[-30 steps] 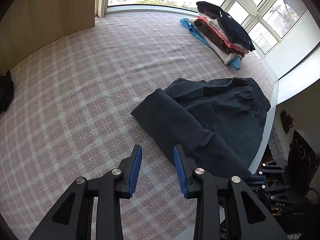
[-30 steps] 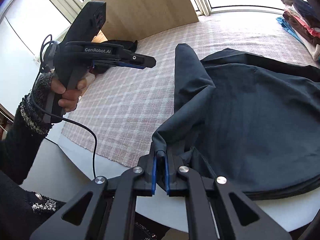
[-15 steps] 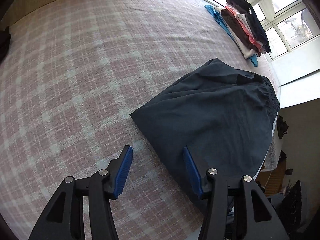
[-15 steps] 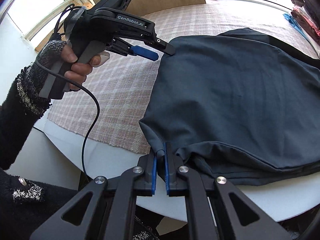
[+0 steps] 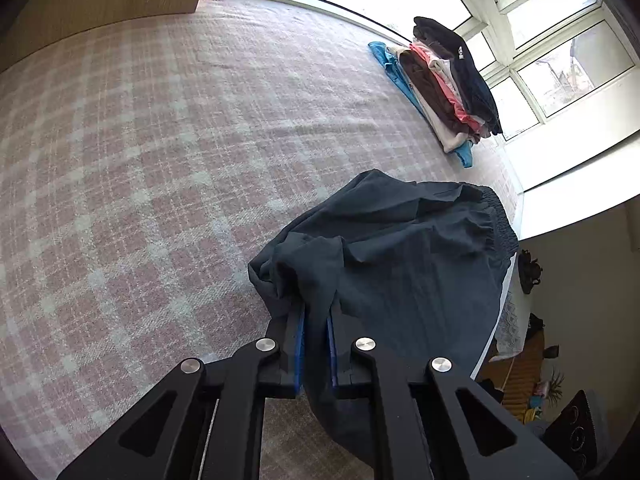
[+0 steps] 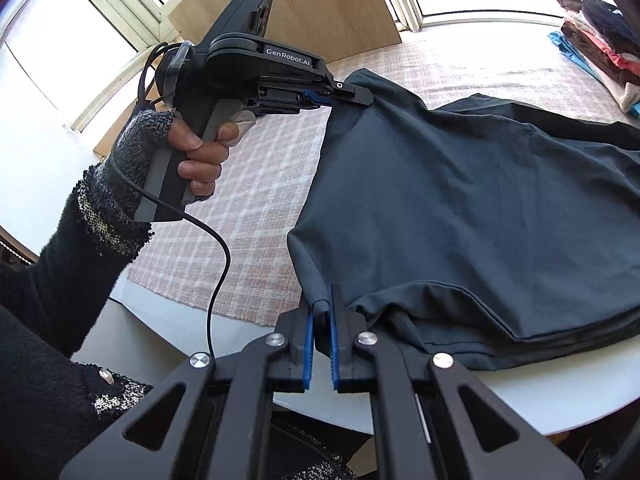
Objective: Fold clothes
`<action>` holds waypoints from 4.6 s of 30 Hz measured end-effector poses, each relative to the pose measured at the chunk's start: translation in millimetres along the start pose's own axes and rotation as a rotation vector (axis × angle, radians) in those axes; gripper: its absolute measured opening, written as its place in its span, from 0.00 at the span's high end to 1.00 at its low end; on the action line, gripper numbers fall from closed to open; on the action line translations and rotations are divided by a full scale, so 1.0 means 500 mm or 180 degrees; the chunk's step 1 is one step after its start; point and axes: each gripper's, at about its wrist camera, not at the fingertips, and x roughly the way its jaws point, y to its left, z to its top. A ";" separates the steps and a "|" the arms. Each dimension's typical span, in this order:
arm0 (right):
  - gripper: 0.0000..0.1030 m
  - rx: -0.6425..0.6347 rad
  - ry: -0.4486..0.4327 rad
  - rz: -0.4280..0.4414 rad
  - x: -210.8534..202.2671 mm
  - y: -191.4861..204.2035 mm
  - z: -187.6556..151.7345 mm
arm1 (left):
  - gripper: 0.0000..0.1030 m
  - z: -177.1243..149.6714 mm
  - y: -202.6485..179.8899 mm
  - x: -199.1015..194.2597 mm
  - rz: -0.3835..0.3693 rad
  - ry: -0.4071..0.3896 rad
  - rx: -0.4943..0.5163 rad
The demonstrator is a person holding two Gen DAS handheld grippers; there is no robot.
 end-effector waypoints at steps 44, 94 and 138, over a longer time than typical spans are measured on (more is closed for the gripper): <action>0.75 0.1302 0.0027 -0.0600 -0.397 -0.694 -0.027 | 0.82 0.122 -0.594 0.407 0.0593 0.0650 0.1211; 0.87 -0.0168 0.0549 -0.0851 -0.151 -0.669 0.192 | 0.78 -0.261 -0.554 0.261 0.0574 0.0658 0.1171; 0.83 -0.1010 0.1218 -0.0639 0.043 -0.438 0.219 | 1.00 -0.332 -0.542 0.132 0.0176 0.0192 0.0849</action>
